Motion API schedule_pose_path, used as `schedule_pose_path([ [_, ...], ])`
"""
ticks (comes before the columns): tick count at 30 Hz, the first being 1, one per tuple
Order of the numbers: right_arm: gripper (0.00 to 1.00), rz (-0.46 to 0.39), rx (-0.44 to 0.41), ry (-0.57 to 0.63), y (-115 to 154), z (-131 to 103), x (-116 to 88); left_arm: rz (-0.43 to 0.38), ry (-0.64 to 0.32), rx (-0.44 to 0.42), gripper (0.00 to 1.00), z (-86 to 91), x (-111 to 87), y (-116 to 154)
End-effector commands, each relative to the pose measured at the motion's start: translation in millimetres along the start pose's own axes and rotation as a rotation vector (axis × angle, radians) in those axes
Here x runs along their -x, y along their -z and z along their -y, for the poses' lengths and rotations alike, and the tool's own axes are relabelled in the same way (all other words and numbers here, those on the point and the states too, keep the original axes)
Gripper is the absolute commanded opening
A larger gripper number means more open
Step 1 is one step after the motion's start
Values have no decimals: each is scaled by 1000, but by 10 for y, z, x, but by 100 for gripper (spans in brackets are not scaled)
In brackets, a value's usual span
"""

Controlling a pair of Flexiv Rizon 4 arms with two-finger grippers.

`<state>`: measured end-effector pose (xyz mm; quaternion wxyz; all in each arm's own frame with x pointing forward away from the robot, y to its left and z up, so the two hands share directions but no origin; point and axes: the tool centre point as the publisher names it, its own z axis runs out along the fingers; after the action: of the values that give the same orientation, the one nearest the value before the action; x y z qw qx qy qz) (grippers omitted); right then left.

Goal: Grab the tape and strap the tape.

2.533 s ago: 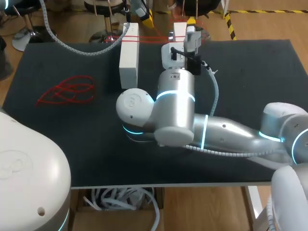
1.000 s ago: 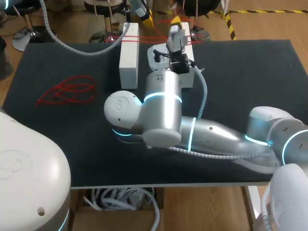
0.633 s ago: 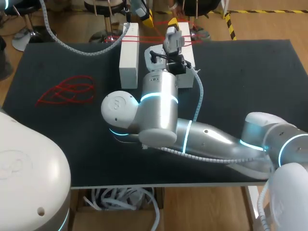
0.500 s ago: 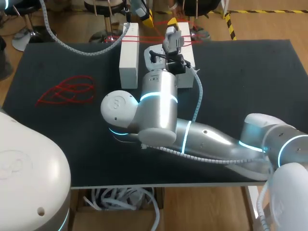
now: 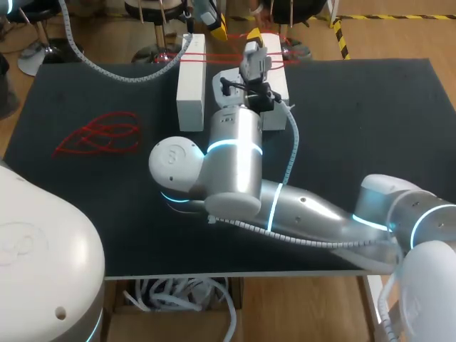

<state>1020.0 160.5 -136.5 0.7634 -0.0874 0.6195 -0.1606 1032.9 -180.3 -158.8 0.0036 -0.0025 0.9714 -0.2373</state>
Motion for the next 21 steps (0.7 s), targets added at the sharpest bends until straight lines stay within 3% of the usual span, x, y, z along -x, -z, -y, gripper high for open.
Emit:
schedule_pose_path([
  [1,0,-7,2,0,-11,20,36,-1,1,4,0,10,1,8],
  [21,0,-17,6,2,38,87,60,-1,1,4,0,10,1,8],
])
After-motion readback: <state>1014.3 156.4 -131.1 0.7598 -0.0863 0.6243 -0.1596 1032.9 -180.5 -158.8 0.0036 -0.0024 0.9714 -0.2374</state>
